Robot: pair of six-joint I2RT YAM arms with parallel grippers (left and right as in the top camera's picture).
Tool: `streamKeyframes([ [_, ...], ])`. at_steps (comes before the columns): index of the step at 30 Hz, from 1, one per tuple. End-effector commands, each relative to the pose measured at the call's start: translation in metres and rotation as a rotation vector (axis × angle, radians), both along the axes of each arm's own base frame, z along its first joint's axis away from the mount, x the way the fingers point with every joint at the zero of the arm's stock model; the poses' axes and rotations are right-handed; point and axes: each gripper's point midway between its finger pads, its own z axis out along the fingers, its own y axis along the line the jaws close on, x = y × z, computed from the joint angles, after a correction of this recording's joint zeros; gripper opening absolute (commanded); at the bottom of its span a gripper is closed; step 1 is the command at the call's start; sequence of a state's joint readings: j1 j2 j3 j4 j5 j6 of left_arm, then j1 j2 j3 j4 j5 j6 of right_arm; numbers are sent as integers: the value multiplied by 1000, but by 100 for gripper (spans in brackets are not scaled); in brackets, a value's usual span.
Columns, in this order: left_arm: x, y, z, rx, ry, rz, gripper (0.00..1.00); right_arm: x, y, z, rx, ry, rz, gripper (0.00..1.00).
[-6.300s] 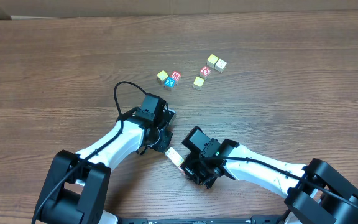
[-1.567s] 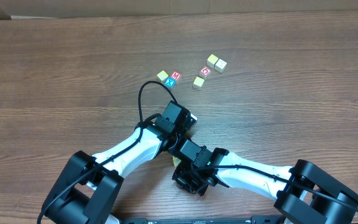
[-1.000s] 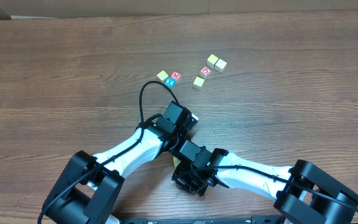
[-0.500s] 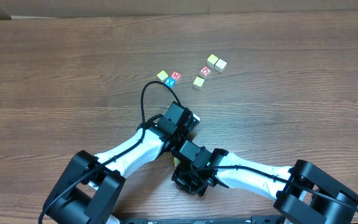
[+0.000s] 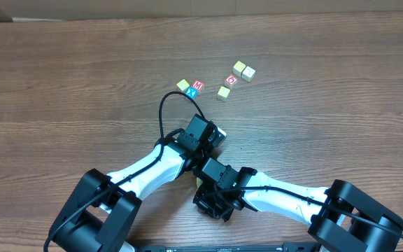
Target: Flip 3 blocks
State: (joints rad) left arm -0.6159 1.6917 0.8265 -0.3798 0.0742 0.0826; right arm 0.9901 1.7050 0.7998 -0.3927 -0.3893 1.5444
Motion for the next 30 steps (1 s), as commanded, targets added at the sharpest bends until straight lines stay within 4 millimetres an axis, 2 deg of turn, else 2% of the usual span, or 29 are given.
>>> streamKeyframes([
  [1, -63, -2, -35, 8, 215, -102, 4, 25, -3, -5, -38, -96, -55, 4],
  [19, -61, -3, -35, 9, 205, -102, 4, 25, -3, -5, -39, -95, -55, 4],
  [30, -50, -1, -35, 26, 162, -50, 4, 24, -2, -5, -37, -91, -53, 4],
])
